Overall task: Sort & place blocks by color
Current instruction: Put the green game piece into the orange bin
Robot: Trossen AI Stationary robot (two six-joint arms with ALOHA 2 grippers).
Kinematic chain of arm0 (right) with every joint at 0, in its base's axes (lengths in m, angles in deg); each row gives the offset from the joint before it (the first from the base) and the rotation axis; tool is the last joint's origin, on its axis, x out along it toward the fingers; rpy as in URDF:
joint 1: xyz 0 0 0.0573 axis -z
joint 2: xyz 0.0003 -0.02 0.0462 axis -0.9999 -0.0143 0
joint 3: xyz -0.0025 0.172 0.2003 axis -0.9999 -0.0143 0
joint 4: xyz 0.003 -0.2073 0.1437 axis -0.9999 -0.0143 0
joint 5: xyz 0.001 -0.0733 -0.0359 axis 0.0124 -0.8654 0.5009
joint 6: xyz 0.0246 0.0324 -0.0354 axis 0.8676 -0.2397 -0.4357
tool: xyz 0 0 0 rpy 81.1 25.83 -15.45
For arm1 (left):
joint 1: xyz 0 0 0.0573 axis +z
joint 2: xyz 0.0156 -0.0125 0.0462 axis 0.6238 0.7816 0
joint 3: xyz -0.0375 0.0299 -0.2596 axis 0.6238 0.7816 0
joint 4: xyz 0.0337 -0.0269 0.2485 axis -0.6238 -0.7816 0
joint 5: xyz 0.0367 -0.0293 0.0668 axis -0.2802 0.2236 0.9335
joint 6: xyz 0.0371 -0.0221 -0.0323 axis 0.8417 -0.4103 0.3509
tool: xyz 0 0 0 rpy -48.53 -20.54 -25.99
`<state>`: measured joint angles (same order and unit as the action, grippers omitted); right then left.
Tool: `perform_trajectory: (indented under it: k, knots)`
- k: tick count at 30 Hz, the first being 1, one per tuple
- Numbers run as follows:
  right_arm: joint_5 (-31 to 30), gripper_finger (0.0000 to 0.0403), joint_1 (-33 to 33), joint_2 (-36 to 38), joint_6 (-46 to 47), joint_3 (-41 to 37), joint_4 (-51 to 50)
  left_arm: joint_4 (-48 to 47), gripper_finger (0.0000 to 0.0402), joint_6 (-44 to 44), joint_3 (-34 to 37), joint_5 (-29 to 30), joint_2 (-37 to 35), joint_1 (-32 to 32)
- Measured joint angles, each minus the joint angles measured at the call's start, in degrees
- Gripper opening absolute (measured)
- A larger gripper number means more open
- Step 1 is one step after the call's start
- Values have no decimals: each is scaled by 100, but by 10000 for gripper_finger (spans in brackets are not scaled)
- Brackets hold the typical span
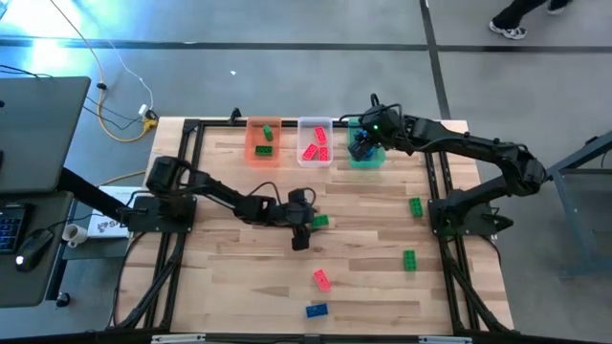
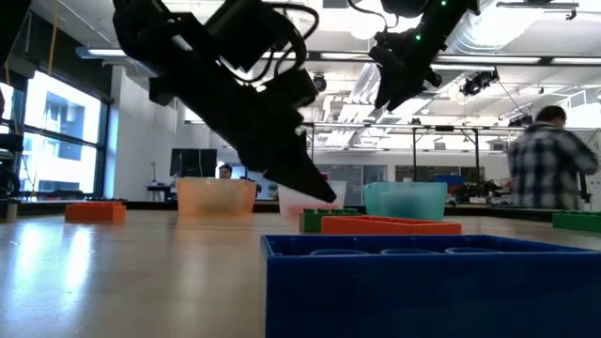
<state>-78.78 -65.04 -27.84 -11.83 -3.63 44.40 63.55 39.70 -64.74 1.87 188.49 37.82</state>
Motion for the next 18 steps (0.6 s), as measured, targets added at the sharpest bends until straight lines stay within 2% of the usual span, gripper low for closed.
perform_trajectory:
  k: [11, 18]
  knots:
    - [8, 183, -12, 0, -1, 0, -23, -24, 272, -111, -53, 1, 259, 142]
    - [40, 183, -22, 0, -2, 0, -62, -85, 251, -155, -51, -450, 368, 306]
